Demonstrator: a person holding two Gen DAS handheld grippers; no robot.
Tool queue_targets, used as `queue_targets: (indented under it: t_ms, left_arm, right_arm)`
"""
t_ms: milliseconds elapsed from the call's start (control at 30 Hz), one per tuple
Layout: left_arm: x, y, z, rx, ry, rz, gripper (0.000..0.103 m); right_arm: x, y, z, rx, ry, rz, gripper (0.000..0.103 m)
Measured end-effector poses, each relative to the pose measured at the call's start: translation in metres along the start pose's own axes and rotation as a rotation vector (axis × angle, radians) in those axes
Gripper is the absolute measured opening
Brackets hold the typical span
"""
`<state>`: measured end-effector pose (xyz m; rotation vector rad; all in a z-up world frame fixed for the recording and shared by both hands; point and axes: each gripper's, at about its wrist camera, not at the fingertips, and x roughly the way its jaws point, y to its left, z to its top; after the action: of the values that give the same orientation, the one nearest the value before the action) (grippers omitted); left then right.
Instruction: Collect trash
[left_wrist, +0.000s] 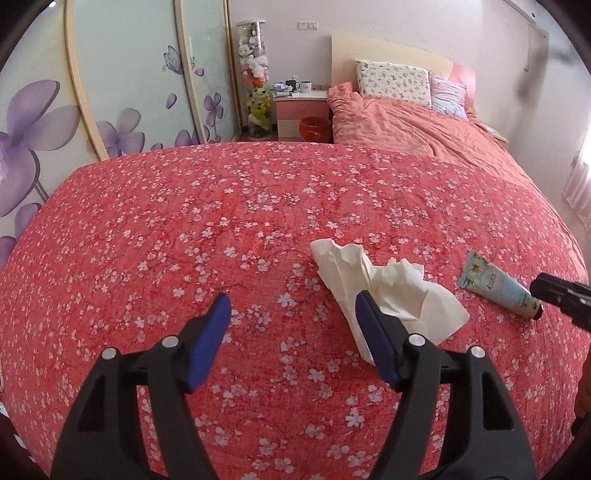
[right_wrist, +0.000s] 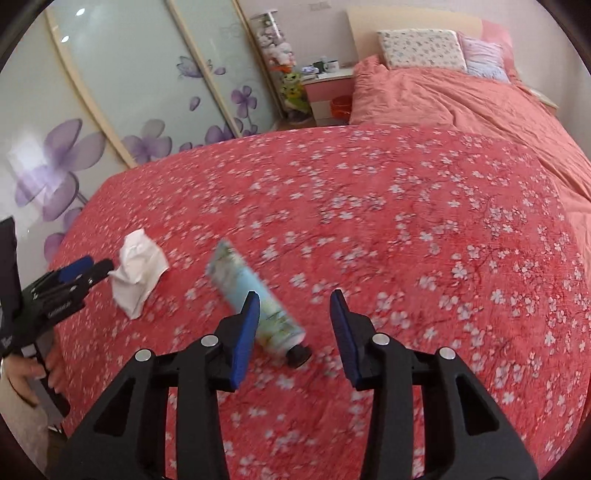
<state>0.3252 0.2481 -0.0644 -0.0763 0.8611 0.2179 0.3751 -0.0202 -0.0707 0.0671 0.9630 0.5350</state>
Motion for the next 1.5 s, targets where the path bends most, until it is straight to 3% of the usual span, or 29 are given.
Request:
queue_targets:
  t_ms: [67, 233, 333, 400, 567, 800, 933, 967, 1033, 1100, 1167, 1300, 1500]
  left_arm:
    - [-0.001, 0.002, -0.002, -0.006, 0.004, -0.004, 0.069]
    - [-0.002, 0.004, -0.005, -0.015, 0.012, -0.006, 0.069]
    - [-0.004, 0.004, -0.008, -0.022, 0.017, -0.012, 0.070]
    - [-0.007, 0.003, -0.008, -0.027, 0.010, -0.026, 0.073]
    - [-0.010, -0.014, -0.009, -0.007, -0.001, -0.062, 0.084]
    - [0.011, -0.043, -0.002, -0.025, 0.022, -0.078, 0.097]
    - [0.031, -0.055, 0.003, -0.015, 0.049, -0.016, 0.097]
    - [0.037, -0.057, 0.004, -0.016, 0.059, -0.004, 0.093]
    - [0.042, -0.057, 0.003, -0.035, 0.073, -0.025, 0.075]
    - [0.042, -0.057, 0.003, -0.059, 0.069, -0.067, 0.050]
    - [0.038, -0.061, 0.000, -0.046, 0.072, -0.090, 0.041]
    - [0.024, -0.076, -0.014, 0.023, 0.065, -0.171, 0.036]
    - [-0.011, -0.122, -0.053, 0.162, 0.053, -0.316, 0.041]
  right_arm:
    - [0.005, 0.007, -0.001, -0.015, 0.022, 0.002, 0.042]
    - [0.024, 0.029, -0.005, -0.106, 0.038, -0.102, 0.042]
    - [0.026, 0.043, -0.010, -0.158, 0.014, -0.192, 0.034]
    - [0.021, 0.035, -0.013, -0.132, 0.007, -0.226, 0.027]
    - [-0.008, -0.002, -0.035, 0.015, -0.032, -0.376, 0.027]
    - [-0.030, -0.018, -0.063, 0.077, -0.052, -0.367, 0.027]
    - [-0.029, -0.018, -0.064, 0.079, -0.054, -0.378, 0.029]
    - [-0.028, -0.018, -0.063, 0.082, -0.057, -0.382, 0.031]
    - [-0.028, -0.021, -0.063, 0.085, -0.063, -0.387, 0.032]
    - [-0.028, -0.022, -0.063, 0.085, -0.066, -0.388, 0.028]
    - [-0.033, -0.026, -0.066, 0.099, -0.070, -0.382, 0.028]
    - [-0.050, -0.041, -0.081, 0.140, -0.082, -0.396, 0.028]
    - [-0.072, -0.055, -0.103, 0.198, -0.101, -0.388, 0.028]
